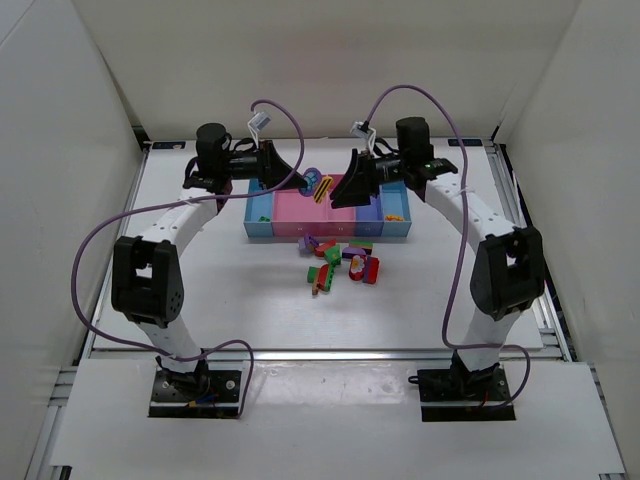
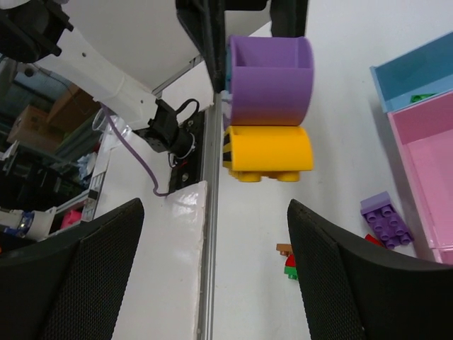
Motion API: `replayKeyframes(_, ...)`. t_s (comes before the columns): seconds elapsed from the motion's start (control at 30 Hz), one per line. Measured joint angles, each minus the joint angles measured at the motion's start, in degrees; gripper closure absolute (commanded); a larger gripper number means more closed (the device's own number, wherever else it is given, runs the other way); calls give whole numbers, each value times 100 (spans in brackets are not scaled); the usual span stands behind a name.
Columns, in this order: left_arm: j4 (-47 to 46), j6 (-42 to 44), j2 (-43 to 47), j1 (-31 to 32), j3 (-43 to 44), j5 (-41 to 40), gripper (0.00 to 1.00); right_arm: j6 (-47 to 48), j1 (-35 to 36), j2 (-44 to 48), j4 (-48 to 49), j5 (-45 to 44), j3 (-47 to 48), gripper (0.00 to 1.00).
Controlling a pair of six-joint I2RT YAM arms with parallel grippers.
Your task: Sort the legos into containers by color
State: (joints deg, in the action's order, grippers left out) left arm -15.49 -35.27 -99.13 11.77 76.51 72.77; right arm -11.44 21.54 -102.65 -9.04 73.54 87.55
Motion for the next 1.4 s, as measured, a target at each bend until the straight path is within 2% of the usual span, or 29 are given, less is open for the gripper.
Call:
replayKeyframes(0.43,-125,-164,0,0,28,160,81,-22,0,-380,39,-562,258,15)
replayKeyframes(0.87,-136,-203,0,7,28,186,81,-269,61,-553,400,-531,623,18)
replayKeyframes(1.0,-155,-210,0,7,28,190,81,-282,107,-553,437,-494,623,28)
replayKeyframes(1.03,-164,-212,0,7,28,195,81,-293,120,-553,448,-487,623,36)
replayKeyframes(1.13,-170,-210,0,7,28,195,81,-337,162,-553,474,-426,643,46)
replayKeyframes(1.37,-173,-192,0,4,26,192,81,-431,221,-553,570,-299,645,57)
replayKeyframes(1.4,-175,-184,0,2,26,197,81,-455,227,-553,575,-291,645,63)
